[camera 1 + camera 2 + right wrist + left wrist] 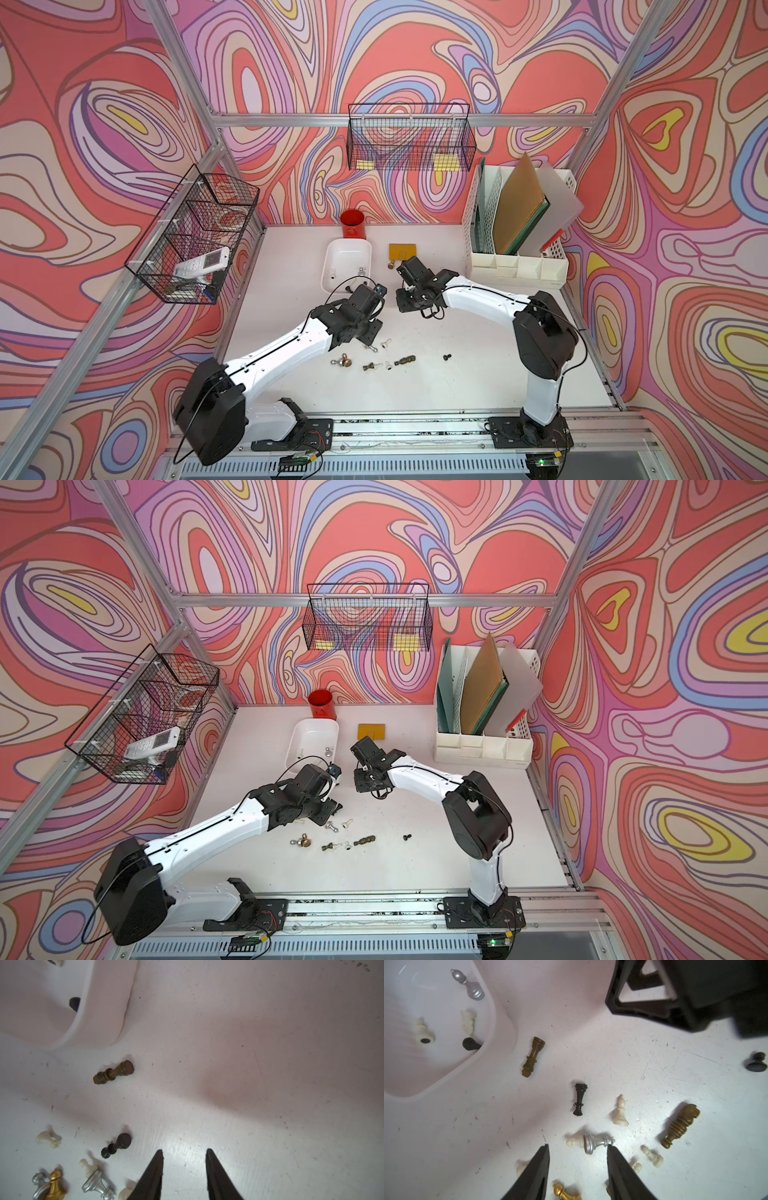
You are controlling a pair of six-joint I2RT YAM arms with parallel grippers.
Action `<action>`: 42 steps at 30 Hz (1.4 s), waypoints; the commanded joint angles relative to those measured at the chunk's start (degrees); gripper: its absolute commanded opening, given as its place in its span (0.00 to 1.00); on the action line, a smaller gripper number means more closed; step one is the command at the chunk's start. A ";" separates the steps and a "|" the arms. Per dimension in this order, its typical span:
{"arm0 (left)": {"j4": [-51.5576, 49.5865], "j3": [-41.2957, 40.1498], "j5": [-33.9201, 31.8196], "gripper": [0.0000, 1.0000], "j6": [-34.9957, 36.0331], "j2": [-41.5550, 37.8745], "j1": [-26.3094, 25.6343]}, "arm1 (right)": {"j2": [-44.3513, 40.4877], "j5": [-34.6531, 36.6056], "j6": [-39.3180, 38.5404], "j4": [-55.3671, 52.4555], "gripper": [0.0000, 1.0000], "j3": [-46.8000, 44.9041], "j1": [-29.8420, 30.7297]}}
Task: Put the chess pieces into the storage box
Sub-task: Pick up the chess piece at the center of the board.
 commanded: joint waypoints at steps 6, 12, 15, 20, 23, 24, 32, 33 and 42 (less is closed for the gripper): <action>5.79 7.97 0.64 0.48 11.34 14.46 3.56 | -9.05 -2.89 0.66 6.78 0.36 -8.95 -1.37; 6.31 11.81 4.04 0.46 14.91 20.95 6.42 | -12.19 -4.14 1.64 8.65 0.35 -13.54 -2.28; 6.00 13.82 3.89 0.43 15.07 23.73 7.15 | -12.69 -4.25 1.67 8.78 0.35 -14.51 -2.71; 4.39 15.17 4.57 0.41 15.73 26.17 7.20 | -13.46 -4.42 1.41 8.78 0.35 -15.34 -3.42; 2.59 15.91 3.63 0.40 15.65 27.39 7.14 | -13.41 -4.51 1.32 8.86 0.34 -15.48 -3.75; 1.69 16.10 3.82 0.40 15.73 27.67 7.17 | -13.32 -4.71 1.31 8.87 0.34 -15.44 -3.88; -0.28 16.61 3.90 0.38 15.63 28.96 7.16 | -12.68 -5.57 1.48 9.40 0.34 -15.34 -3.92; -0.83 16.81 4.16 0.38 15.47 29.13 7.16 | -12.78 -5.56 1.50 9.40 0.34 -15.33 -3.96; -8.80 19.41 3.85 0.31 11.47 31.04 7.16 | -13.49 -5.18 0.99 9.22 0.34 -15.35 -3.95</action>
